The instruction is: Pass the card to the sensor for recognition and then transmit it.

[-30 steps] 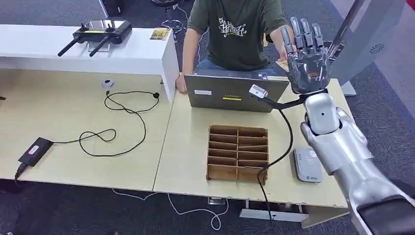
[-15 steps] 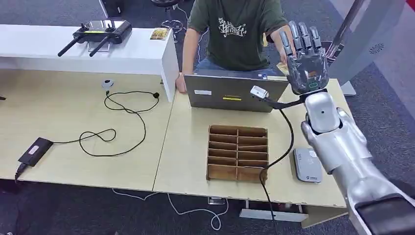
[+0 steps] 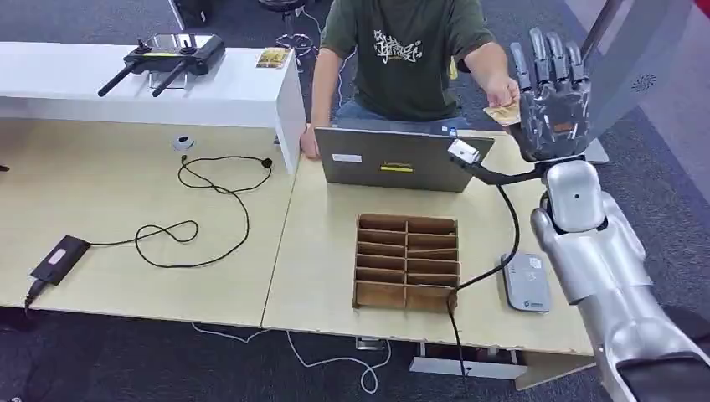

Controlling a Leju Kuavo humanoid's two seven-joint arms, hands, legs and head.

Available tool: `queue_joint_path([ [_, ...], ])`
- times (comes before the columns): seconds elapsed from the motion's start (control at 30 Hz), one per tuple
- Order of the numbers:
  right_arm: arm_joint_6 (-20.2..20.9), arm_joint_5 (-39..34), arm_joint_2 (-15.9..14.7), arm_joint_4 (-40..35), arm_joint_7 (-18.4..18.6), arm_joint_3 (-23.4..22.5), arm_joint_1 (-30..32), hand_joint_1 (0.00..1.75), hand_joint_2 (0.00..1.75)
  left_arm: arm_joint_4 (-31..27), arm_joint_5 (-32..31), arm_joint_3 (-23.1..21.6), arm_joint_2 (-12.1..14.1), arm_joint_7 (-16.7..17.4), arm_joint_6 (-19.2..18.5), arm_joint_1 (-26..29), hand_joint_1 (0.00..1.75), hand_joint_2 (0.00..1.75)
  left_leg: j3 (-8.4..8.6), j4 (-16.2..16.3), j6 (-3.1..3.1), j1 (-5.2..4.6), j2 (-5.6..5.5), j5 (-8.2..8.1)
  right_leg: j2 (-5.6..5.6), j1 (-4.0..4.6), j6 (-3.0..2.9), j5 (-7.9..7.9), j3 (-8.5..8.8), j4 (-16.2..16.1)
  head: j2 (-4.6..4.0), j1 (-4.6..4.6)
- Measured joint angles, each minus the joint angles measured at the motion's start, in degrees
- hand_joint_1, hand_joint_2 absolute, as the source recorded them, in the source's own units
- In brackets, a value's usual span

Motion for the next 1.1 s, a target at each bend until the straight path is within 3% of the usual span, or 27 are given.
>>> queue_joint_path([
  [0.43, 0.04, -0.02, -0.79, -1.79, -0.72, -2.05, 2.43, 0.0, 1.75, 0.0, 0.0, 0.5, 0.0, -0.04, 0.0, 0.09, 0.0, 0.0, 0.01, 0.0, 0.0, 0.01, 0.0, 0.0, 0.02, 0.0, 0.0, 0.0, -0.01, 0.01, 0.0, 0.02],
  [0.47, 0.04, -0.02, -0.79, -1.99, -0.92, -2.23, 2.56, 0.07, 1.75, 0.0, -0.06, 0.57, 0.0, -0.13, 0.0, 0.09, 0.0, 0.0, 0.01, 0.0, 0.0, 0.01, 0.0, 0.0, 0.02, 0.0, 0.0, 0.0, -0.01, 0.01, 0.0, 0.0],
  [0.5, 0.04, 0.0, -0.81, -2.19, -1.09, -2.34, 2.7, 1.75, 1.75, 0.0, -0.09, 0.61, 0.0, -0.2, 0.0, 0.08, 0.0, 0.0, 0.01, 0.0, 0.0, 0.01, 0.0, 0.0, 0.02, 0.0, 0.0, 0.0, -0.01, 0.01, 0.0, 0.02],
  [1.1, 0.35, 0.13, -0.79, -2.75, -2.23, -2.84, 3.74, 1.75, 1.75, 0.0, -0.26, 0.96, 0.02, -0.44, 0.0, 0.11, 0.0, 0.0, -0.01, 0.0, 0.0, 0.01, 0.0, 0.0, 0.02, 0.0, 0.0, 0.0, 0.0, 0.01, 0.0, 0.02],
])
